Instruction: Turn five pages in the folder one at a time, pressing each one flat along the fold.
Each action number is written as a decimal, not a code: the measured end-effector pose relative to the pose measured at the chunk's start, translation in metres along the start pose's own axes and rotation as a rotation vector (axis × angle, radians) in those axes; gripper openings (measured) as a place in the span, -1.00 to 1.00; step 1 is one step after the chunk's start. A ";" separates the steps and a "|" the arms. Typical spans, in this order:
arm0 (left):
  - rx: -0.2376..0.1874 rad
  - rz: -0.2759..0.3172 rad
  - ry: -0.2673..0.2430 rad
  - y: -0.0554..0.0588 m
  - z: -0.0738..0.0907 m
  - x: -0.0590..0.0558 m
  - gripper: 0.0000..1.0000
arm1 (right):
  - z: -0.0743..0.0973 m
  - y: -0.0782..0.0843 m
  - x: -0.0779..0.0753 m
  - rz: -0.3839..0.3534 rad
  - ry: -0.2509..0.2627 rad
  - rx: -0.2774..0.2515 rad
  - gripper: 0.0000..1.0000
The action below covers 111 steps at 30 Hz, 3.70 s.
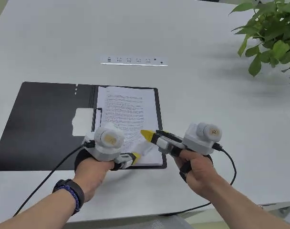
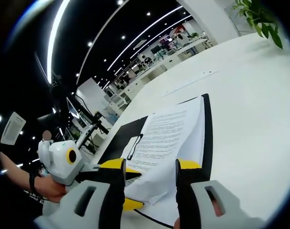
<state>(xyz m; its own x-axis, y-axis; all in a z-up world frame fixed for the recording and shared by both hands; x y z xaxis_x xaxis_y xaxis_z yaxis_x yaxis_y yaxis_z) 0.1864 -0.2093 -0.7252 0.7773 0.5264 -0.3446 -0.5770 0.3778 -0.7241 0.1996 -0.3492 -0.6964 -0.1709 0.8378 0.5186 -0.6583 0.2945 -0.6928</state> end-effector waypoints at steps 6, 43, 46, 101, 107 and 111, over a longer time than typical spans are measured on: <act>-0.017 0.020 0.002 0.000 0.017 -0.008 0.14 | 0.005 0.002 0.004 -0.044 -0.029 -0.021 -0.68; -0.133 -0.017 -0.188 0.007 0.139 0.009 0.26 | -0.024 0.003 0.086 -0.038 -0.198 -0.042 -1.00; -0.134 -0.017 -0.196 0.010 0.146 0.009 0.26 | -0.030 0.004 0.095 -0.035 -0.212 -0.033 -1.00; -0.264 0.148 -0.352 0.041 0.224 0.038 0.30 | -0.128 0.063 0.204 -0.073 -0.313 0.173 -1.00; -0.278 0.167 -0.360 0.043 0.226 0.041 0.29 | -0.140 0.074 0.207 -0.086 -0.284 0.208 -1.00; -0.287 0.184 -0.367 0.046 0.228 0.044 0.29 | -0.148 0.081 0.207 -0.082 -0.269 0.230 -1.00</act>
<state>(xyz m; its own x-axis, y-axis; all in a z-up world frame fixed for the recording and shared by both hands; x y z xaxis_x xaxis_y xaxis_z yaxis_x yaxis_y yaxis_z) 0.1371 0.0050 -0.6375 0.4999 0.8174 -0.2864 -0.5637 0.0561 -0.8241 0.2192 -0.0843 -0.7192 -0.2767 0.6559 0.7023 -0.8203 0.2194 -0.5281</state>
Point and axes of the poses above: the centre of the closed fingertips' face, and the gripper's own axes: z roughly backward along the fingers, x roughly to its left, y roughly out of its underside, the point moved 7 cm from there along z, roughly backward along the fingers, and after that the axes turned 13 degrees about y, right-handed, at the moved point
